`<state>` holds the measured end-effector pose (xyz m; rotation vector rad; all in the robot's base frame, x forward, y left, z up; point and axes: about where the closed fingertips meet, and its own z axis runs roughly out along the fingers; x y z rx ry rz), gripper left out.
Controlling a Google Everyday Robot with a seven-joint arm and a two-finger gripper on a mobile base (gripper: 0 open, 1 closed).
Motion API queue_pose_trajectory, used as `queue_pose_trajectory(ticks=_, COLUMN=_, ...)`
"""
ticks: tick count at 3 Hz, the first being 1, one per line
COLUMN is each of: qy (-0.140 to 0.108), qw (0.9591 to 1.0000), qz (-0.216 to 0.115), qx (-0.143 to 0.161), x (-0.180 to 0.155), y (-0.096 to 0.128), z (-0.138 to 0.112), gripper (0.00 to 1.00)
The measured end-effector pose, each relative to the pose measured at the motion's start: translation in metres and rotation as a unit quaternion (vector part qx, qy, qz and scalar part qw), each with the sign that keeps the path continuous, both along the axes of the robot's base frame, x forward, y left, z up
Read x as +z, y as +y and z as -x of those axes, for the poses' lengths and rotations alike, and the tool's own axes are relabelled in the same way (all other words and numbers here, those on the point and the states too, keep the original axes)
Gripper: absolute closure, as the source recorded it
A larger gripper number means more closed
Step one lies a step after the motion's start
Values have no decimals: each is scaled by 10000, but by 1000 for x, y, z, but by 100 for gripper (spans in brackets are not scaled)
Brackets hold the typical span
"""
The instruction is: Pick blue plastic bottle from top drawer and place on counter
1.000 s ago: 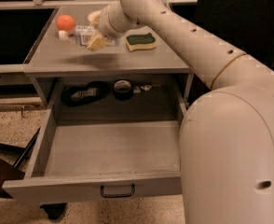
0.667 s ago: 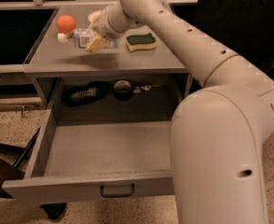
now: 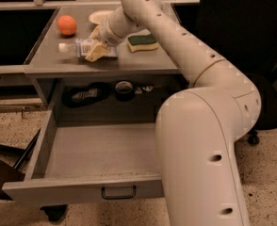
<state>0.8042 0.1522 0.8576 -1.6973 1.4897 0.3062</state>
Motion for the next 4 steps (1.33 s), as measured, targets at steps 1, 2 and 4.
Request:
queue_pose_trajectory(ticks=1, qy=23, qw=10000, qz=10, qx=18, x=-1, y=0, z=1, gripper=81)
queue_pose_trajectory(ticks=2, qy=23, qw=10000, qz=10, qx=19, x=-1, y=0, z=1, gripper=58)
queue_pose_trajectory(ticks=4, qy=23, qw=10000, qz=10, qx=19, x=-1, y=0, z=1, gripper=12)
